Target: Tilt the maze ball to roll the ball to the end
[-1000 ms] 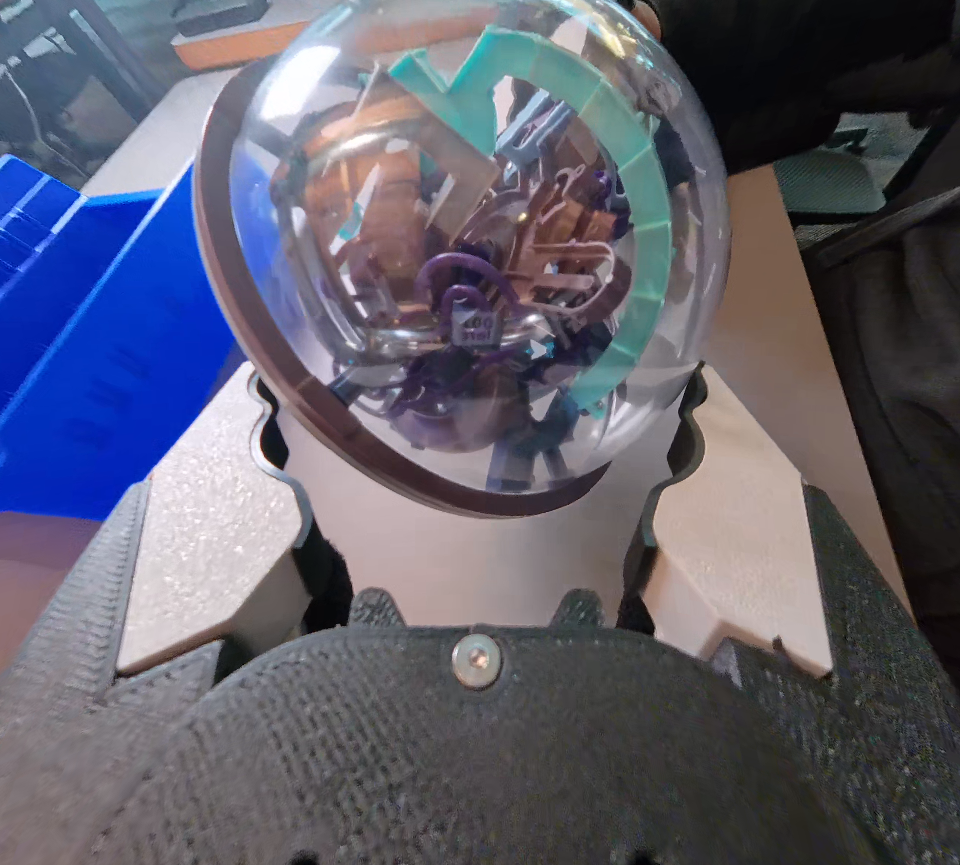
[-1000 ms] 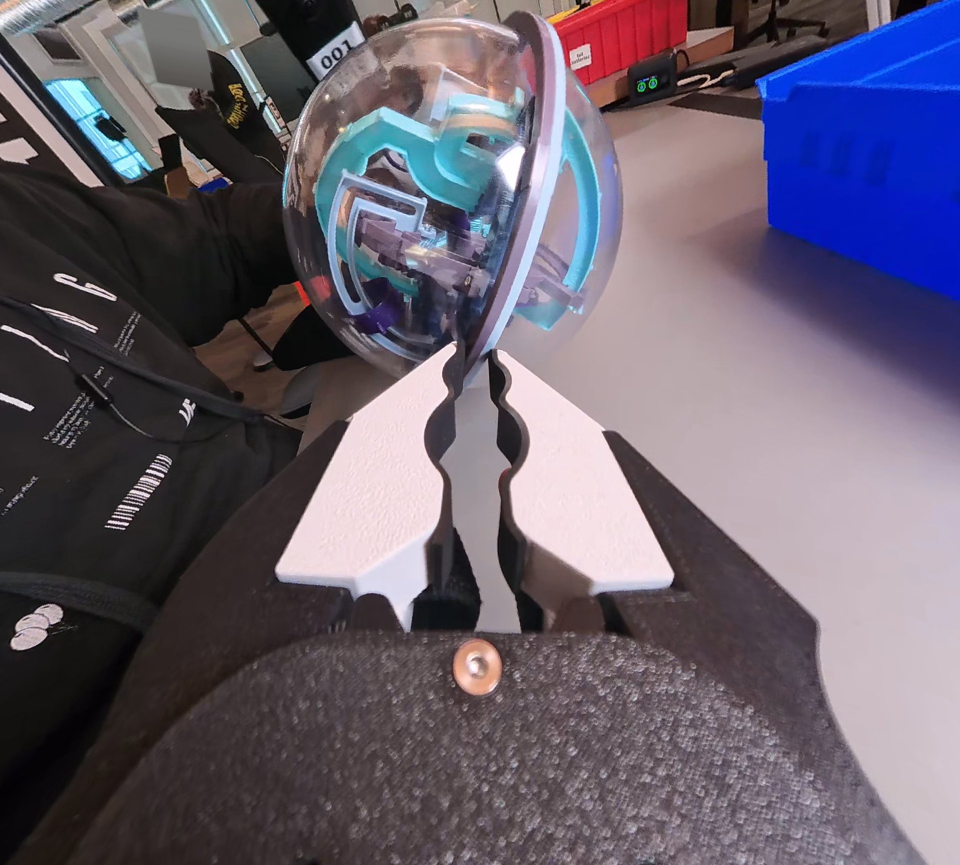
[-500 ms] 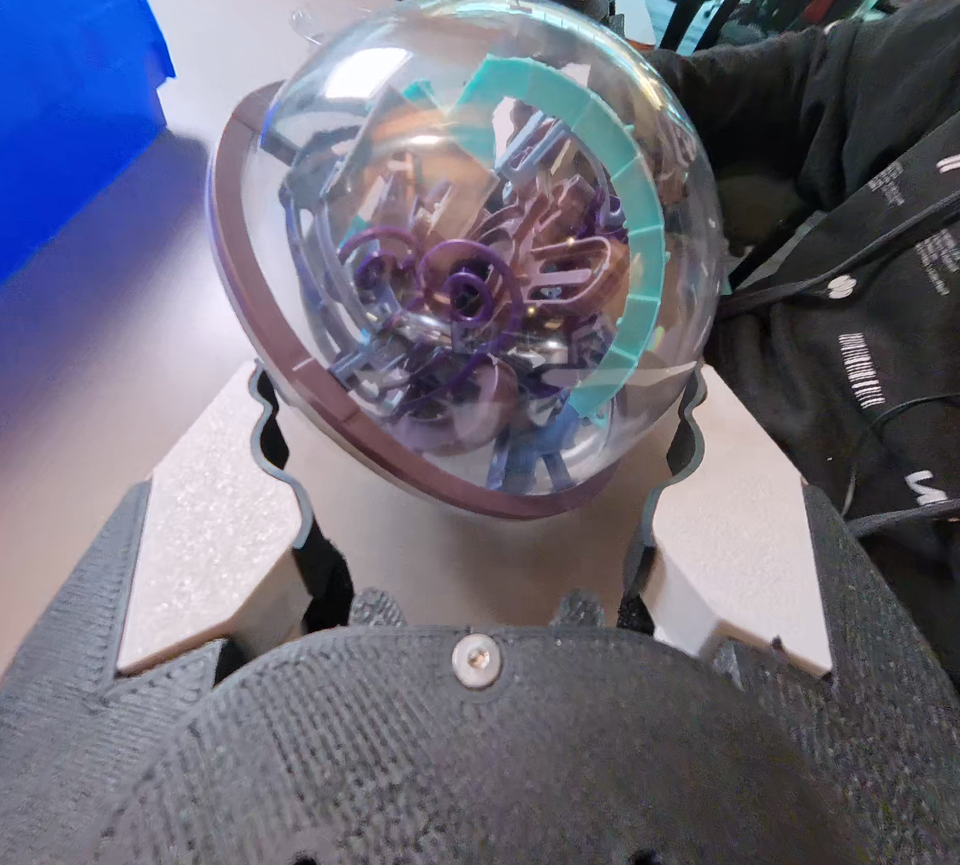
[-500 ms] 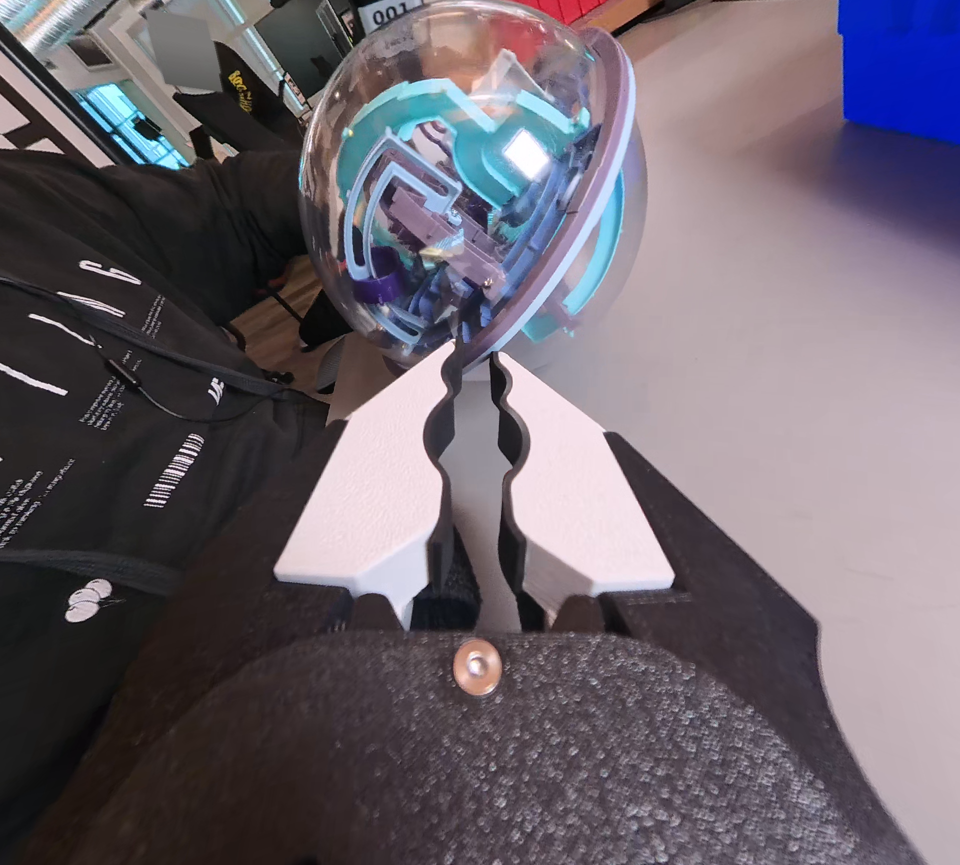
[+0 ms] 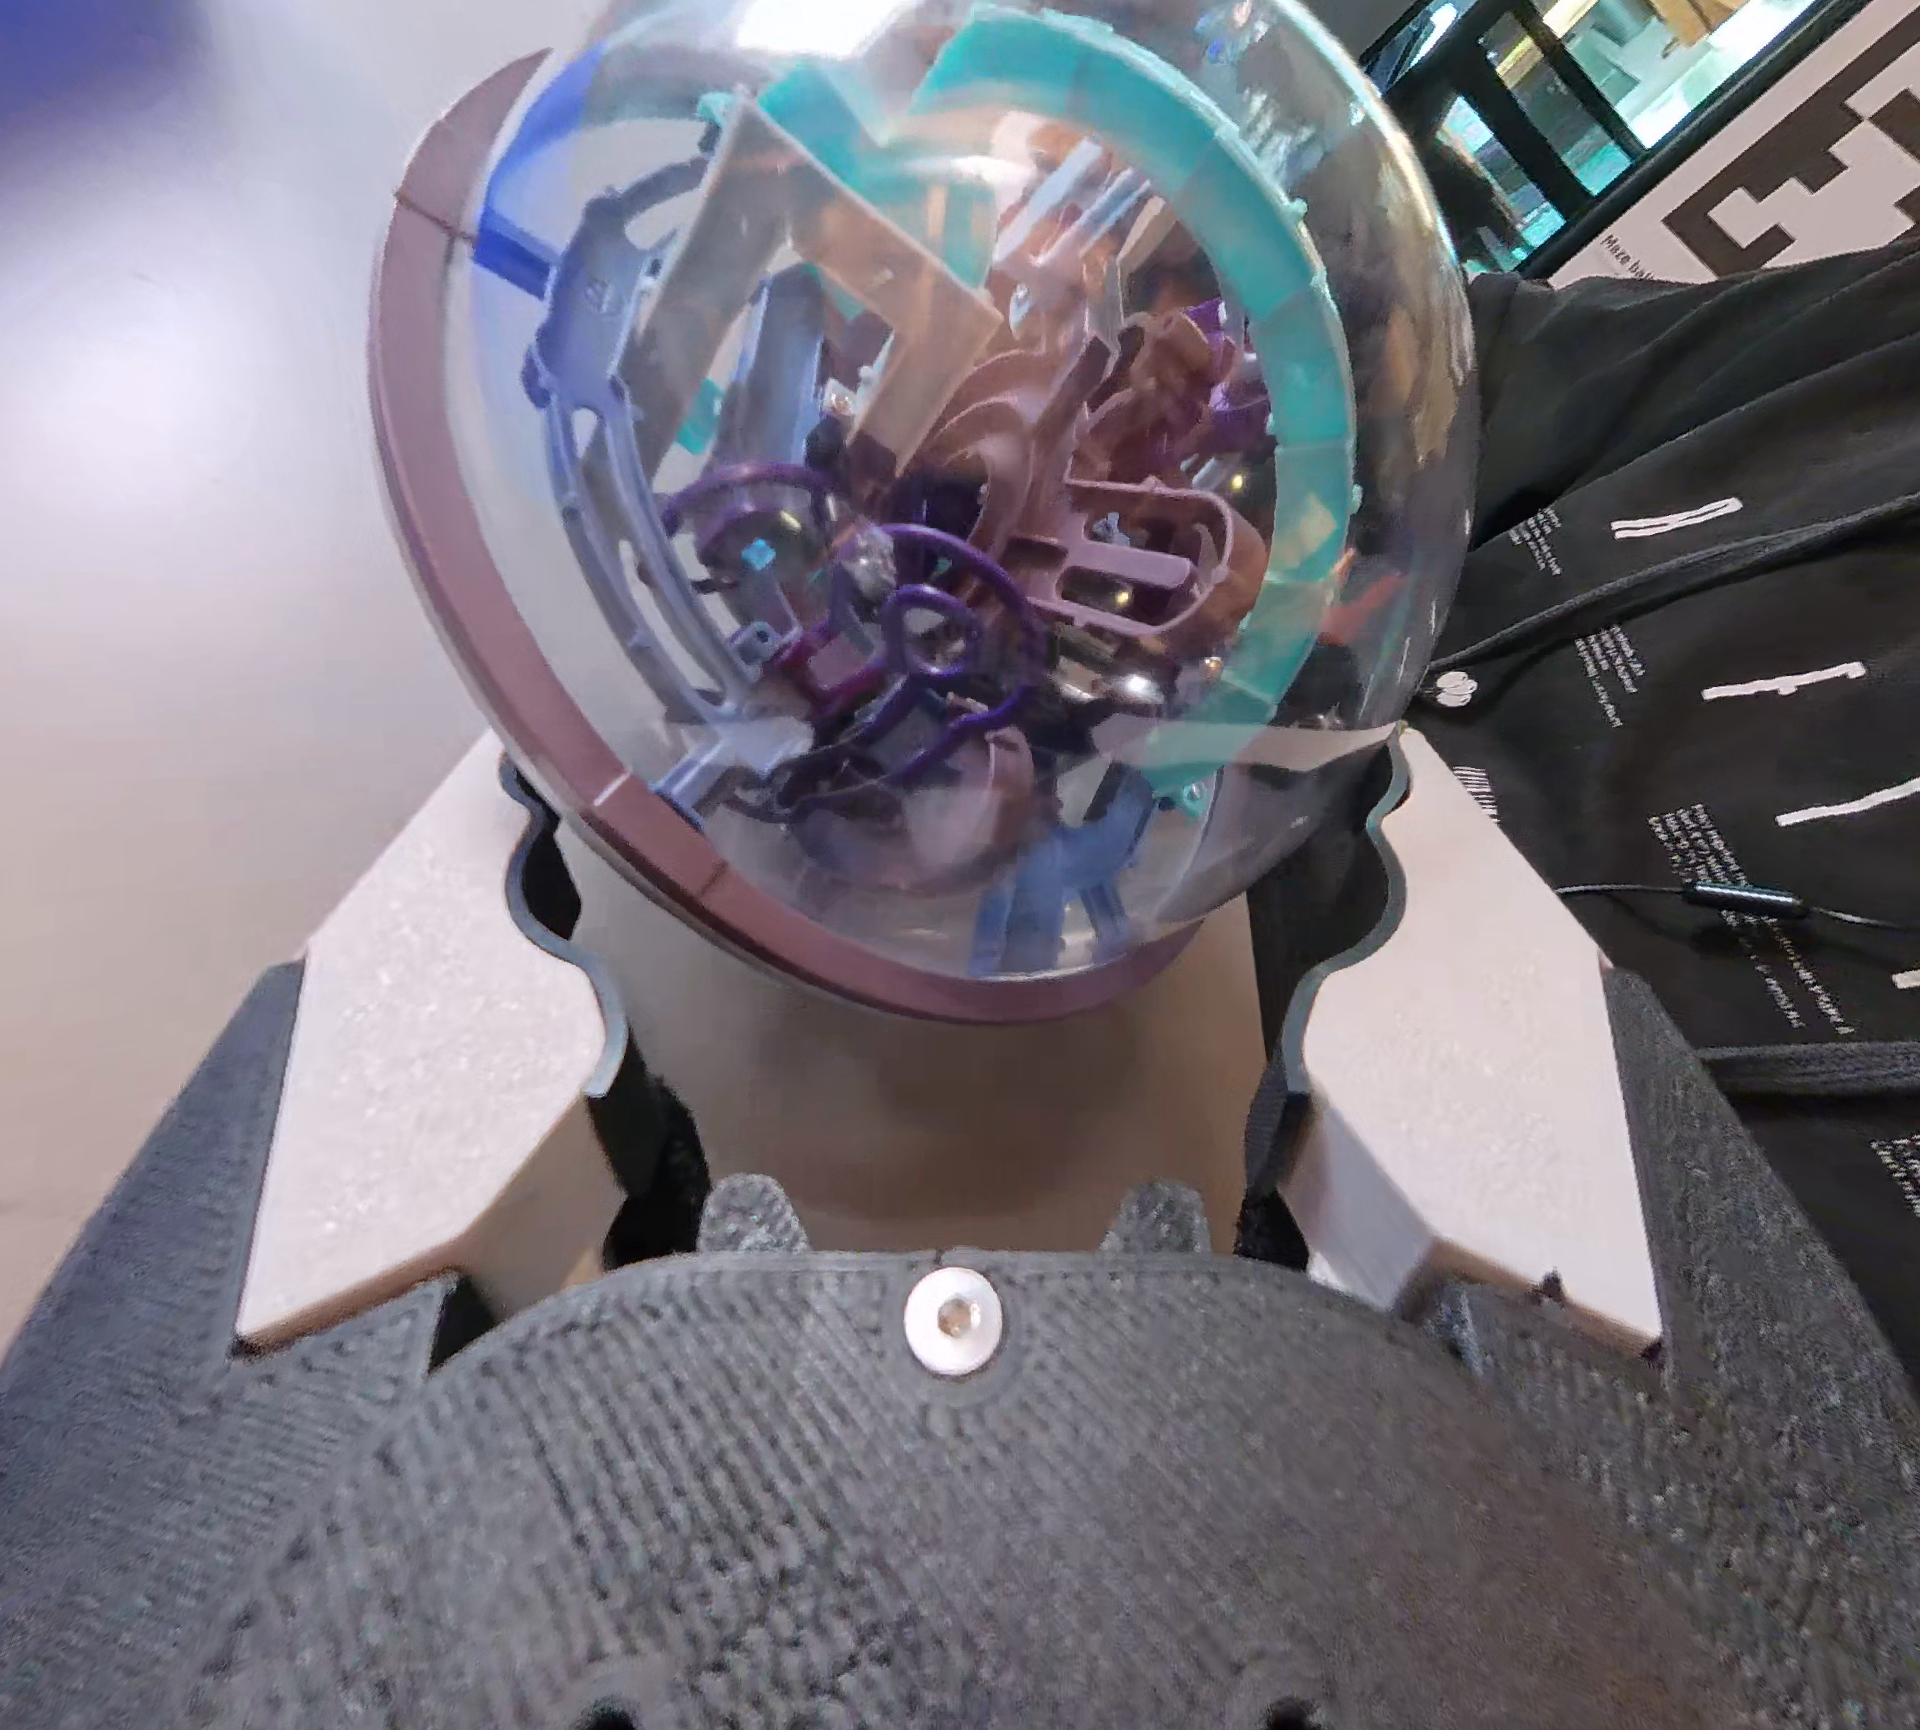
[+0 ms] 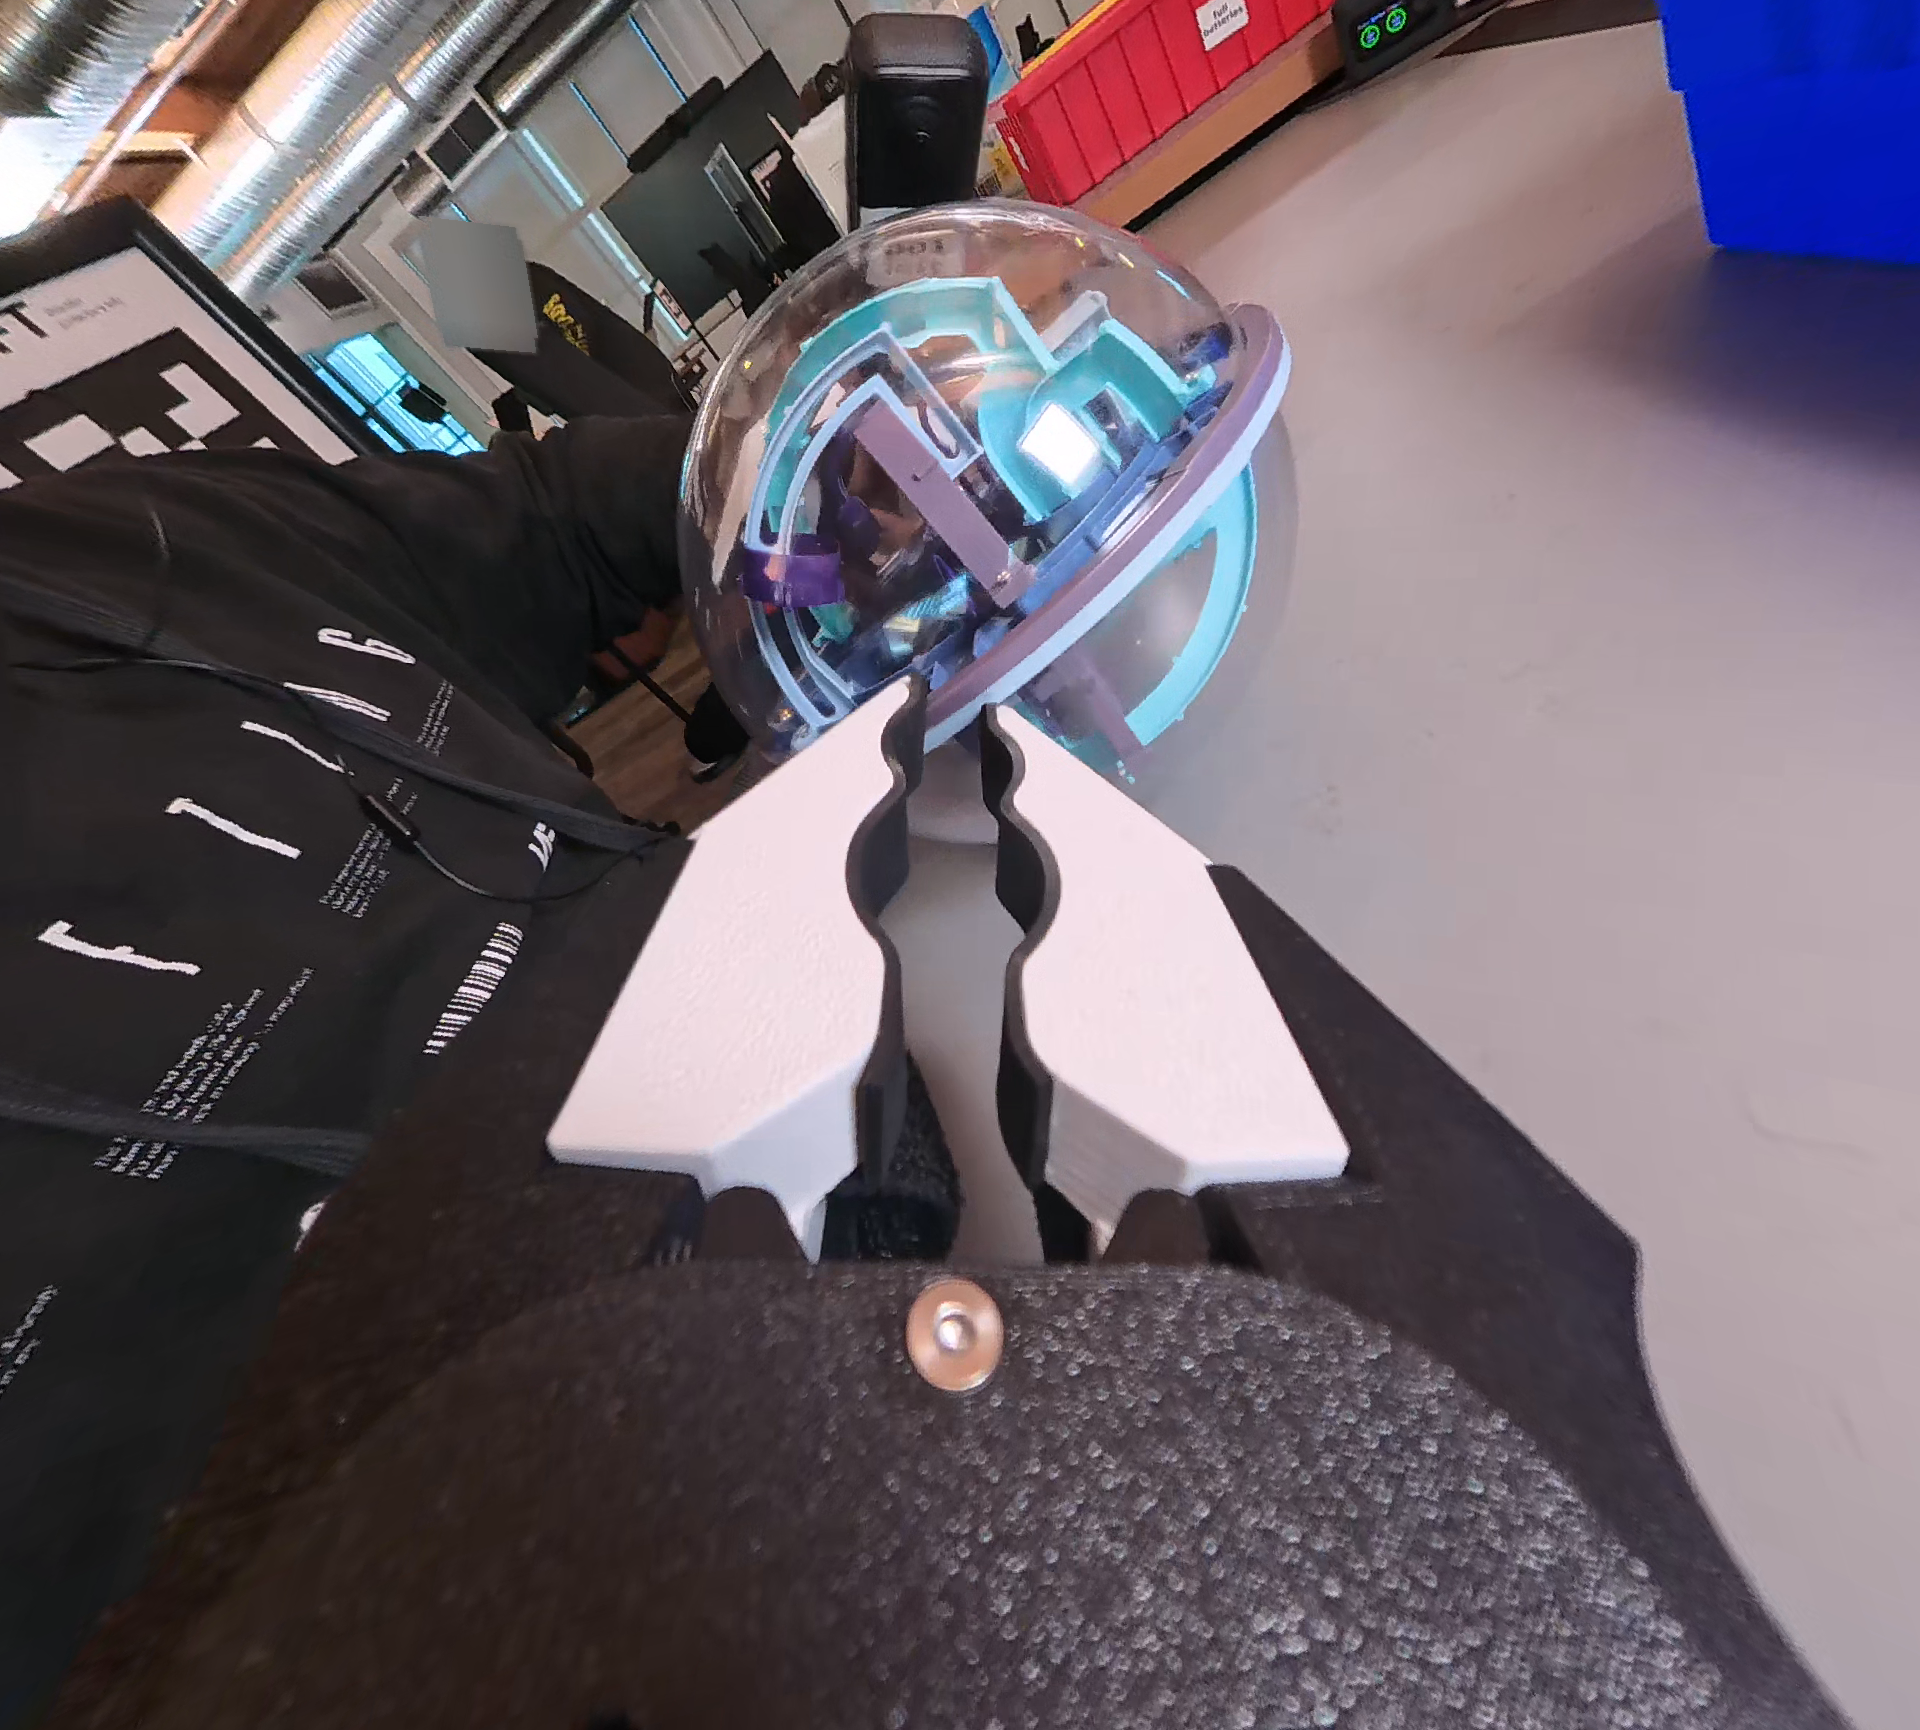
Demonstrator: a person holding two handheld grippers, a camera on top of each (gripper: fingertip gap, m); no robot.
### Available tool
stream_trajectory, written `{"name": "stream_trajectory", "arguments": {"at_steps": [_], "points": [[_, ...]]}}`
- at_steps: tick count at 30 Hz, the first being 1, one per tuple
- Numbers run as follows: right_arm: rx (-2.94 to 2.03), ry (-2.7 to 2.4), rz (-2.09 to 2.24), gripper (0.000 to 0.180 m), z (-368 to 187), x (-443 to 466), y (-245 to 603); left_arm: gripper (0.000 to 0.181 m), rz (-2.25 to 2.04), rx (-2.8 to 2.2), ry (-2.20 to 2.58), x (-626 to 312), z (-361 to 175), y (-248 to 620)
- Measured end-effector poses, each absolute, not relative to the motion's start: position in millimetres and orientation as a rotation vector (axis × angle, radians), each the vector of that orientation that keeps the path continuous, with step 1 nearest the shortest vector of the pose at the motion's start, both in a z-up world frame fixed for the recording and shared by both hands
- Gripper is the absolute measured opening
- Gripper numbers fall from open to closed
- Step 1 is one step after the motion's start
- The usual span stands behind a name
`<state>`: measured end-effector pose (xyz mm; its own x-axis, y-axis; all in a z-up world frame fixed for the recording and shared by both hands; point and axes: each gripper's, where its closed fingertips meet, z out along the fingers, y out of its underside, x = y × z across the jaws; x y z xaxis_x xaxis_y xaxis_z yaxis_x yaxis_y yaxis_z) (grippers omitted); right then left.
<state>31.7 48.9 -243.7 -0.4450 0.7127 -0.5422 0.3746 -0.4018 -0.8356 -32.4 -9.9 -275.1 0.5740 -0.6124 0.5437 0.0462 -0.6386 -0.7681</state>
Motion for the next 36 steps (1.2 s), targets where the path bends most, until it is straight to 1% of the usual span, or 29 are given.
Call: {"name": "stream_trajectory", "arguments": {"at_steps": [10, 14, 16, 18, 19, 20, 21, 27, 29, 32, 36], "points": [[-1.516, -1.556, 1.904, 0.009, -245.9, 34.4, 50.5, 0.150, -1.170, -2.092, 0.409, -28.9, -277.1, -11.4], [-1.452, -1.566, 1.799, 0.015, -243.2, 37.2, 53.9, 0.149, -1.200, -2.112, 0.366, -26.3, -277.0, -10.3], [-1.368, -1.529, 1.665, 0.017, -234.8, 39.1, 61.3, 0.139, -1.217, -2.112, 0.318, -27.6, -277.0, -8.4], [-1.231, -1.504, 1.461, 0.023, -225.2, 44.8, 67.6, 0.115, -1.228, -2.106, 0.278, -31.4, -278.3, -7.1], [-1.155, -1.525, 1.350, 0.034, -223.9, 48.6, 66.2, 0.107, -1.259, -2.087, 0.235, -33.2, -277.0, -5.6], [-1.104, -1.544, 1.265, 0.043, -224.3, 51.4, 63.0, 0.105, -1.313, -2.060, 0.188, -33.9, -274.0, -4.2], [-1.086, -1.548, 1.219, 0.047, -225.3, 53.1, 60.5, 0.102, -1.350, -2.034, 0.163, -34.4, -271.1, -2.9], [-1.162, -1.475, 1.214, 0.035, -226.9, 55.8, 72.4, 0.102, -1.262, -2.033, 0.213, -30.7, -272.0, 4.2], [-1.201, -1.451, 1.236, 0.027, -226.0, 55.6, 76.7, 0.102, -1.245, -2.054, 0.213, -28.7, -272.1, 3.9], [-1.266, -1.416, 1.246, 0.009, -227.9, 55.0, 85.4, 0.102, -1.234, -2.071, 0.199, -27.6, -270.9, 2.1], [-1.332, -1.393, 1.306, 0.006, -228.7, 54.1, 87.6, 0.102, -1.221, -2.082, 0.197, -28.0, -270.6, 1.6]]}}
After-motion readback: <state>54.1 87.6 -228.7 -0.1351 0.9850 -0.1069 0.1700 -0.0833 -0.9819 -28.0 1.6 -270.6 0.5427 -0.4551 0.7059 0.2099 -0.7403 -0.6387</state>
